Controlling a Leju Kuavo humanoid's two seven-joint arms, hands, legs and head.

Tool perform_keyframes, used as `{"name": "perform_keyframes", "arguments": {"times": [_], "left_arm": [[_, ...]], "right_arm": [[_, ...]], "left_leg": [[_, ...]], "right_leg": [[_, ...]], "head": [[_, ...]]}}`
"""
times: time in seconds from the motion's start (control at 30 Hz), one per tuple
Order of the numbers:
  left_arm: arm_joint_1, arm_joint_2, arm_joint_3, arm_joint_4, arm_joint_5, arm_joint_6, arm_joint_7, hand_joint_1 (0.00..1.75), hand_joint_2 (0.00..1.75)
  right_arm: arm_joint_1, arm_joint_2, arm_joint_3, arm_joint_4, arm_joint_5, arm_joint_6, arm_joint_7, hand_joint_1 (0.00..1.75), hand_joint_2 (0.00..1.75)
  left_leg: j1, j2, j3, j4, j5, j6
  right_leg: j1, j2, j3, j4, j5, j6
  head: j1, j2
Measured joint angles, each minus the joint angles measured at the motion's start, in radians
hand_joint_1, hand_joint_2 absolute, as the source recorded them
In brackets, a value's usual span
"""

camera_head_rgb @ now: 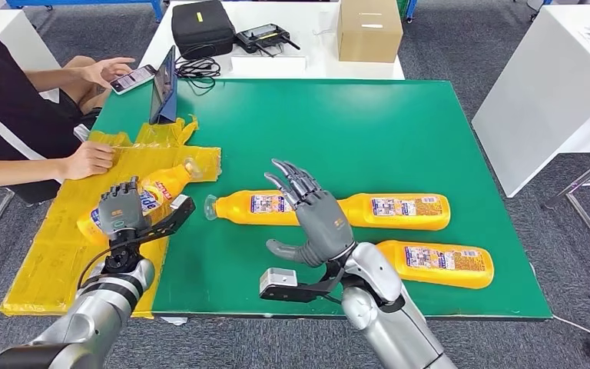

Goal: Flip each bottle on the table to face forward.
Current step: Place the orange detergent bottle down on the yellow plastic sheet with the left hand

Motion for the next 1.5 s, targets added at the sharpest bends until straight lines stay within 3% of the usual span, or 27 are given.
{"name": "perform_keyframes", "arguments": {"times": [0.13,0.17,0.27,0.3,0.53,0.83,1.0,1.2,1.27,1.5], "left_arm": [[-0.030,0.011,-0.008,0.074,-0.001,-0.008,0.019,1.75,1.75],[-0.036,0.013,-0.010,0.085,-0.001,-0.008,0.020,1.53,1.75],[-0.051,0.017,-0.014,0.111,-0.001,-0.012,0.023,0.24,1.75],[-0.054,0.018,-0.015,0.118,-0.001,-0.018,0.027,0.02,1.75],[-0.069,0.022,-0.013,0.145,0.003,-0.041,0.008,0.00,1.75],[-0.062,0.015,0.064,0.125,0.017,0.019,-0.143,0.00,1.75],[-0.010,-0.031,0.160,-0.037,0.065,0.020,-0.309,0.00,1.75],[0.004,-0.139,0.379,-0.258,0.205,0.020,-0.642,0.00,1.75],[0.002,-0.170,0.443,-0.308,0.235,0.019,-0.718,0.00,1.75],[0.001,-0.180,0.468,-0.325,0.245,0.019,-0.741,0.00,1.75]], "right_arm": [[-0.004,0.004,0.003,0.004,0.000,0.001,0.001,0.00,1.75],[-0.005,0.005,0.003,0.004,0.000,0.001,0.002,0.00,1.75],[-0.008,0.005,0.007,0.005,0.000,0.001,0.002,0.00,1.75],[-0.008,0.005,0.008,0.006,0.000,0.001,0.002,0.00,1.75],[-0.009,0.005,0.012,0.012,0.005,0.003,0.012,0.00,1.75],[-0.009,0.004,0.012,0.027,0.046,-0.014,0.042,0.00,1.75],[-0.010,0.001,0.009,0.040,0.093,-0.035,0.077,0.00,1.75],[-0.017,-0.004,0.000,0.058,0.148,-0.037,0.120,0.00,1.75],[-0.020,-0.005,-0.004,0.064,0.157,-0.037,0.127,0.00,1.75],[-0.022,-0.005,-0.005,0.067,0.160,-0.037,0.128,0.00,1.75]], "left_leg": [[0.000,0.000,0.000,0.000,0.000,0.000],[0.000,0.000,0.000,0.000,0.000,0.000],[0.000,0.000,0.000,0.000,0.000,0.000],[0.000,0.000,0.000,0.000,0.000,0.000],[0.000,0.000,0.001,0.000,0.000,0.000],[-0.001,0.000,0.001,0.000,0.000,0.000],[-0.001,0.000,0.001,0.000,0.000,0.000],[-0.001,0.000,0.001,0.000,0.000,0.000],[-0.001,0.000,0.001,0.000,0.000,0.000],[-0.001,0.000,0.001,0.000,0.000,0.000]], "right_leg": [[0.000,0.000,0.000,0.000,0.000,0.000],[0.000,0.000,0.000,0.000,0.000,0.000],[0.000,0.000,0.000,0.000,0.000,0.000],[-0.001,0.000,0.000,0.000,0.000,0.000],[0.000,0.000,0.001,0.000,0.000,0.000],[0.000,0.000,0.001,0.000,0.000,0.000],[0.000,0.000,0.000,0.000,0.000,0.000],[0.000,0.000,0.000,0.000,0.000,0.000],[0.000,0.000,0.000,0.000,0.000,0.000],[0.000,0.000,0.000,0.000,0.000,0.000]], "head": [[0.000,0.000],[0.000,0.000],[0.000,0.000],[0.000,0.000],[0.000,0.000],[0.000,0.000],[0.000,0.000],[0.000,0.000],[0.000,0.000],[0.000,0.000]]}}
